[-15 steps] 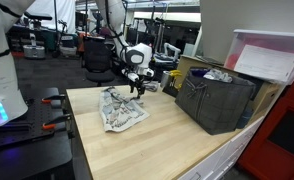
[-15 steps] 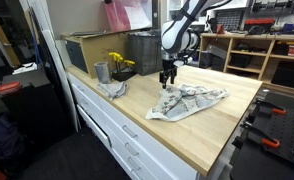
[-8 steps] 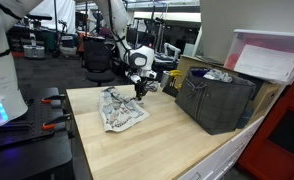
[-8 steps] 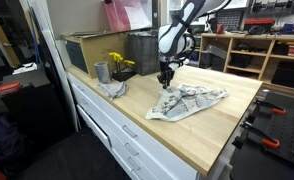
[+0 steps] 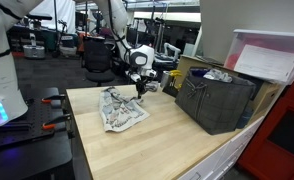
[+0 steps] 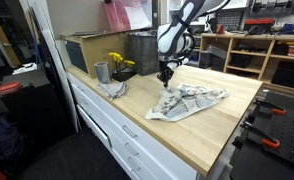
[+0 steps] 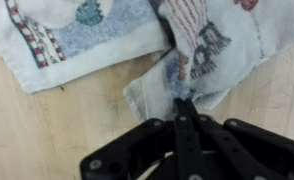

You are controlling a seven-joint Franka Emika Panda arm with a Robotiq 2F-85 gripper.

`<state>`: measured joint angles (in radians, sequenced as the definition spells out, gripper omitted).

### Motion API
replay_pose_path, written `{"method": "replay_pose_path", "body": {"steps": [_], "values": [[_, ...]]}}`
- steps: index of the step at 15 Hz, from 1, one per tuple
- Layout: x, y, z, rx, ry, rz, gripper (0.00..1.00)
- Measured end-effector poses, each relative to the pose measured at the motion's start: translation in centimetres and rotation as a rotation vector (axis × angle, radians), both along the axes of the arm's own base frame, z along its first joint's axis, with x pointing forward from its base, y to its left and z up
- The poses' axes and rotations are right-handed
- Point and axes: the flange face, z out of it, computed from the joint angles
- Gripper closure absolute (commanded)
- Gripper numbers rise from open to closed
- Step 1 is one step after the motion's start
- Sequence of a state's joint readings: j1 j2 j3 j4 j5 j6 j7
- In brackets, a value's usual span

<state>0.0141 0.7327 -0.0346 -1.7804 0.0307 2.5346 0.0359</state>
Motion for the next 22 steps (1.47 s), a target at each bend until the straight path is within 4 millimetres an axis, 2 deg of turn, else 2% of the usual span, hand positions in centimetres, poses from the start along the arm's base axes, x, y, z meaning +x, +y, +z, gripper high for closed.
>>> {"method": "replay_pose_path", "body": {"steps": [5,9,12,13,15,17,20,22], "values": [[1.5,6.3,2.0,0.075,-0.043,0.042,1.00],[2.6,12.8,4.5,0.135,-0.089,0.119,1.00],[3.2,17.8,7.1,0.248,-0.103,0.159,1.00],[3.4,19.1,8.0,0.292,-0.104,0.172,0.74],[3.8,21.6,9.9,0.394,-0.099,0.199,0.68],[4.3,22.8,11.4,0.450,-0.093,0.223,0.52],[4.7,22.2,11.5,0.430,-0.085,0.229,0.30],[4.9,20.2,10.3,0.372,-0.075,0.211,0.15]]}}
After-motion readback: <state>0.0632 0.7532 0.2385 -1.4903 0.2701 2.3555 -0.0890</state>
